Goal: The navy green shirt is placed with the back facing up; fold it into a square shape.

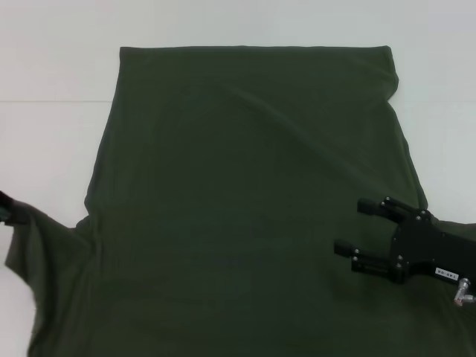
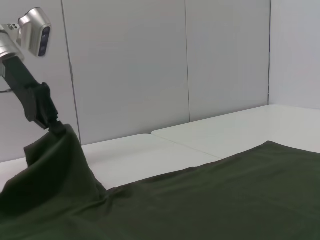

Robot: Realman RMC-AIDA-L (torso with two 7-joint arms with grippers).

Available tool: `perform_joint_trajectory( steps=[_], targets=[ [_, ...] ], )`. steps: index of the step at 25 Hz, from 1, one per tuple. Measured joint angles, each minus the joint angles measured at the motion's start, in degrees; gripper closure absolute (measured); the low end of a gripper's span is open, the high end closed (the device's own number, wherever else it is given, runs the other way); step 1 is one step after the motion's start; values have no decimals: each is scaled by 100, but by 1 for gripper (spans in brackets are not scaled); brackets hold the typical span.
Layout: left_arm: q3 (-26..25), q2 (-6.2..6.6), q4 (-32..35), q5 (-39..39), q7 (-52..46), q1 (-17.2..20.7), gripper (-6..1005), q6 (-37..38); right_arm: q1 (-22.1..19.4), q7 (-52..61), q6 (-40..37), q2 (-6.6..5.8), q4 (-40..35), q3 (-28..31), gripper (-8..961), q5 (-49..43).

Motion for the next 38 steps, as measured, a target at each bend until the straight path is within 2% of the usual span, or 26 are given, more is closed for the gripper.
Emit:
perform_joint_trajectory(
  steps=[5,10,15,18,23,30,38],
  targets=[
    [-40,-190,-52,-39,-79,-144,973,42,0,-1,0,8,0,-10,57,0],
    [-33,-345,-530,-232,-83,-270,973,-124,0,-1,0,15,6,-18,57,0],
    [25,-595,-880,-301,115,-295,973,-459,0,-1,1,18,9,-11,57,-1],
    [37,-676,-1001,-329,264,-270,973,-533,0,0,3,18,10,-7,57,-1],
    [21,-737,-1122,-621,383,-122,972,-562,0,0,5,18,9,0,57,0],
    [-8,-694,-1409,-898,457,74,941,-806,8,-1,5,18,9,0,57,-1],
    [-52,-665,-1716,-1196,658,118,816,-762,20,-1,10,18,9,0,58,0]
  ],
)
